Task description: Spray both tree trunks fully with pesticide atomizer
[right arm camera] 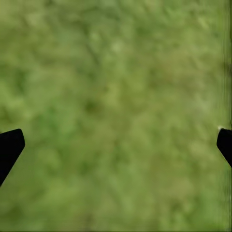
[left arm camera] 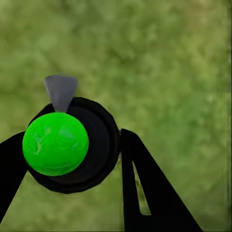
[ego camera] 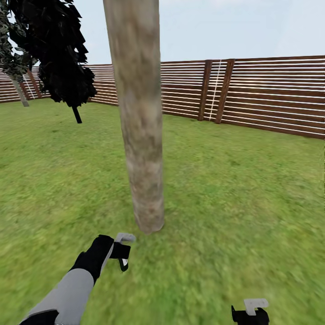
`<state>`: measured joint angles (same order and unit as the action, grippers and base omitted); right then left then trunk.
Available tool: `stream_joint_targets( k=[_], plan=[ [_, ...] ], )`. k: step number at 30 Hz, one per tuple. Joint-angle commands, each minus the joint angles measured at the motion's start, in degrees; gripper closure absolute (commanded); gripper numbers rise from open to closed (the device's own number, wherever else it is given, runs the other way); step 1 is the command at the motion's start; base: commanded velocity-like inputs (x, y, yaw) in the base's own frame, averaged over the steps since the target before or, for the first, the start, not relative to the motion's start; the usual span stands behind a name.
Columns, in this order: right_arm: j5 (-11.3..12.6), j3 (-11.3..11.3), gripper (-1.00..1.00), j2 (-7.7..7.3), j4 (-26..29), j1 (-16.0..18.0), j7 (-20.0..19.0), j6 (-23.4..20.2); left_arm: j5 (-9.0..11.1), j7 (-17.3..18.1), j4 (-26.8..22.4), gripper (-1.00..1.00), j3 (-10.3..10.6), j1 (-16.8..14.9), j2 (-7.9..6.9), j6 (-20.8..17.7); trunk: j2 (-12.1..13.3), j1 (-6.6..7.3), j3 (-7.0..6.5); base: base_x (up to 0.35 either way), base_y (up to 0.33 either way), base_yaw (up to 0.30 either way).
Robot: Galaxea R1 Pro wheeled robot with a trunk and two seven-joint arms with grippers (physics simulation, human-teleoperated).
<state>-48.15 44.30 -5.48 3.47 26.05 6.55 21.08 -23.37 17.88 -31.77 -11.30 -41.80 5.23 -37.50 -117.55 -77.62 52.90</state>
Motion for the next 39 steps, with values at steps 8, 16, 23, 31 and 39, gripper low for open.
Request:
stream_joint_targets(
  k=[8, 16, 23, 31, 39],
  plan=[
    [-0.6, 0.4, -1.0, 0.03, -0.1, 0.1, 0.3, 0.2, -0.8, 0.3, -3.0, 1.0, -0.5, -0.1, 0.75, -0.4, 0.0, 0.01, 0.05, 0.001, -0.31, 0.0],
    [-0.6, 0.4, -1.0, -0.02, -0.2, 0.1, 0.3, 0.2, -0.9, 0.3, -3.5, 1.0, -0.7, 0.0, 0.24, -0.4, 0.0, 0.01, 0.05, 0.0, -0.117, 0.0],
    [-0.6, 0.4, -1.0, -0.05, -0.2, 0.1, 0.3, 0.2, -0.7, 0.4, -3.5, 1.0, -0.9, -4.2, 0.6, -4.0, 0.0, 0.01, 0.05, 0.0, -0.001, 0.0],
    [-0.7, 0.4, -1.0, -0.22, -0.1, 0.1, 0.3, 0.2, -0.8, 0.7, -4.7, 1.0, -0.9, -5.9, -4.19, -5.4, 0.0, 0.01, 0.05, 0.0, 0.0, 0.0],
    [-0.7, 0.4, -1.0, -0.23, -0.1, 0.1, 0.3, 0.1, -0.9, 0.4, -4.7, 1.0, -0.6, -5.6, -2.52, -5.2, 0.0, 0.01, 0.05, 0.0, -0.116, 0.0]
  ],
)
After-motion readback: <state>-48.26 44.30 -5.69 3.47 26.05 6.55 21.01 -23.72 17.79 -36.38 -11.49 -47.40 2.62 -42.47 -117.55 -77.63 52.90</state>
